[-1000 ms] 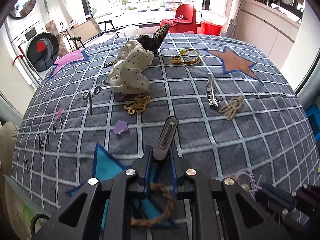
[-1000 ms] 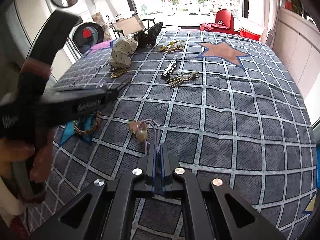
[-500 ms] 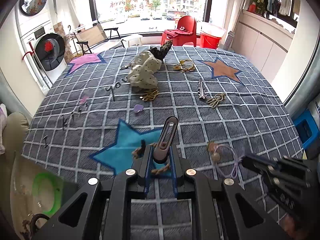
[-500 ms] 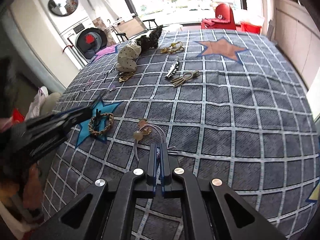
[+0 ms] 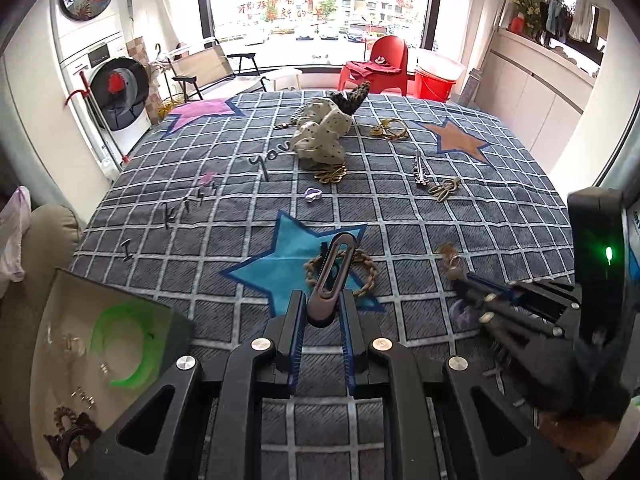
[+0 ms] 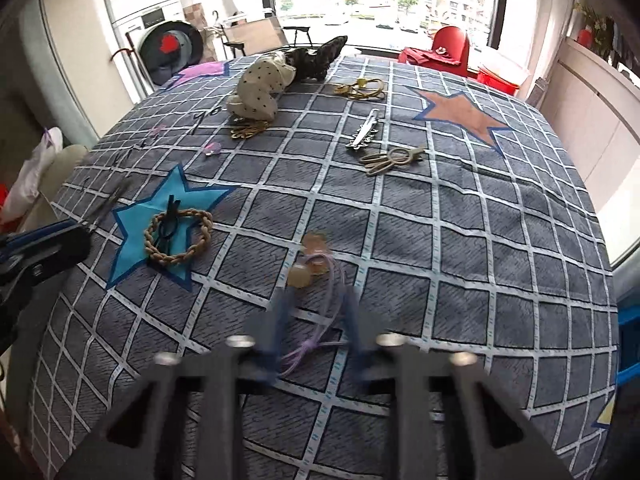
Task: Organize jewelry
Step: 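Carry the oval clip and lilac hair tie with both tools over the box, then open both tools to drop the oval clip and hair tie into the box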
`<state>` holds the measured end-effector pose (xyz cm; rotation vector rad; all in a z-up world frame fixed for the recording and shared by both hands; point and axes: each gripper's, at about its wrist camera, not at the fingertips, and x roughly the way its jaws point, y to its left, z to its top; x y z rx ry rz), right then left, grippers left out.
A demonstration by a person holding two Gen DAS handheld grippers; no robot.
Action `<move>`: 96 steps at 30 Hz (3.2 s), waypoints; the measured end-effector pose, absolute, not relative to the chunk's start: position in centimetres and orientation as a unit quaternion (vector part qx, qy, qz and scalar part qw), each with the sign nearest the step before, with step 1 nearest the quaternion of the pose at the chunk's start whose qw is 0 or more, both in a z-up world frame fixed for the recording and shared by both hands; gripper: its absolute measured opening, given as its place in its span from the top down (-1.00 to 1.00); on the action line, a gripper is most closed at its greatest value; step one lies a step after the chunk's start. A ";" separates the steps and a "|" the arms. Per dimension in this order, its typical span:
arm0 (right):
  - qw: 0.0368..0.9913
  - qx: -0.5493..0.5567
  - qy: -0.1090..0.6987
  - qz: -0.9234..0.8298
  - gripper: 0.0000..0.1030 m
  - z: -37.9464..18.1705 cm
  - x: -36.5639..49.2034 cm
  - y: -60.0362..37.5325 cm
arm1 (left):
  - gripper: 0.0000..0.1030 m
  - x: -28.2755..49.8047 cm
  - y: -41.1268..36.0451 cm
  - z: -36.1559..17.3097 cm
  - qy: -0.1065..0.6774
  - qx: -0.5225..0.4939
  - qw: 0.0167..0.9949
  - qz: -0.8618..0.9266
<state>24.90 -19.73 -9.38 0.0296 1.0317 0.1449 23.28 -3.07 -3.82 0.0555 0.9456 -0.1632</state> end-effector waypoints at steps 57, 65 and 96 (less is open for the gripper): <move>0.863 0.041 0.451 0.224 0.92 -0.6 17.0 -6.5 | 0.64 5.9 19.0 -2.1 0.419 -0.077 0.902 0.069; 0.831 0.008 0.464 0.307 0.92 -1.2 16.0 3.6 | 0.64 5.9 20.3 -4.7 0.450 -0.072 0.887 0.078; 0.801 -0.010 0.523 0.292 -0.16 -5.2 15.4 7.7 | -1.00 6.0 21.9 -6.9 0.454 -0.077 0.875 0.147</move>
